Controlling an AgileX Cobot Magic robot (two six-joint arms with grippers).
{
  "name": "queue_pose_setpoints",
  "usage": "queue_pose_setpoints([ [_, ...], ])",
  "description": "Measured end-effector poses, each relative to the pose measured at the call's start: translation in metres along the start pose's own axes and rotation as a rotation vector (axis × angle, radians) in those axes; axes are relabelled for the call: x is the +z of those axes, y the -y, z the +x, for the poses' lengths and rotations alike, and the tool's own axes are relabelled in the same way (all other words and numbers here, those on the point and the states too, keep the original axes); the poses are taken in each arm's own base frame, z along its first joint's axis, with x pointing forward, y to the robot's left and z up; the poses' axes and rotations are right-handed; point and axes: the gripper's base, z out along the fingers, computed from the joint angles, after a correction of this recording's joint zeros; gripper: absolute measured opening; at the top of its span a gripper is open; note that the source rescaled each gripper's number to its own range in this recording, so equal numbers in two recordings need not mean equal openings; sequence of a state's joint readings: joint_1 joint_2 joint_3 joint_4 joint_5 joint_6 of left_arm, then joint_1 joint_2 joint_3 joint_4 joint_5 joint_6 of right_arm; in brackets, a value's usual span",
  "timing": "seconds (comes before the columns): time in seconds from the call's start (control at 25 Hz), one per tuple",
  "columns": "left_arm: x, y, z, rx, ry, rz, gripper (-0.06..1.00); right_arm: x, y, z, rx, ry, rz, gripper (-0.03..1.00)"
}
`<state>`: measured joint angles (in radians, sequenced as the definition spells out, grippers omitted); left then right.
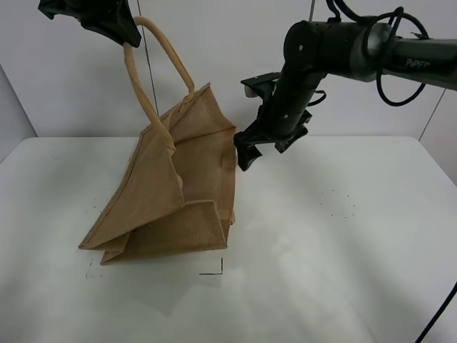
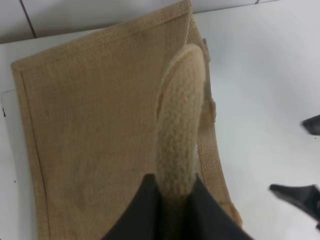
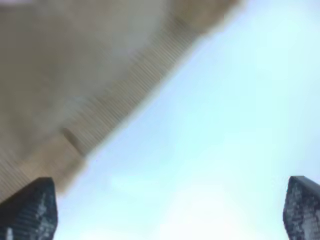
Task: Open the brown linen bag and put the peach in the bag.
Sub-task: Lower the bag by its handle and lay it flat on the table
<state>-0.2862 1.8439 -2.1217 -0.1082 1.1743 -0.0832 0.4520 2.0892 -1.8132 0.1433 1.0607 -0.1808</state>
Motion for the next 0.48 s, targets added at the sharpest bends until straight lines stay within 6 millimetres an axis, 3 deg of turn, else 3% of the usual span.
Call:
queue_pose_setpoints([
  [0.12, 0.000, 0.000, 0.000, 0.000, 0.000, 0.000, 0.00, -0.008, 0.018, 0.004, 0.084, -0.032, 0.025, 1.00],
  [0.48, 0.000, 0.000, 0.000, 0.000, 0.000, 0.000, 0.00, -0.031, 0.140, 0.041, 0.381, -0.058, 0.116, 1.00],
])
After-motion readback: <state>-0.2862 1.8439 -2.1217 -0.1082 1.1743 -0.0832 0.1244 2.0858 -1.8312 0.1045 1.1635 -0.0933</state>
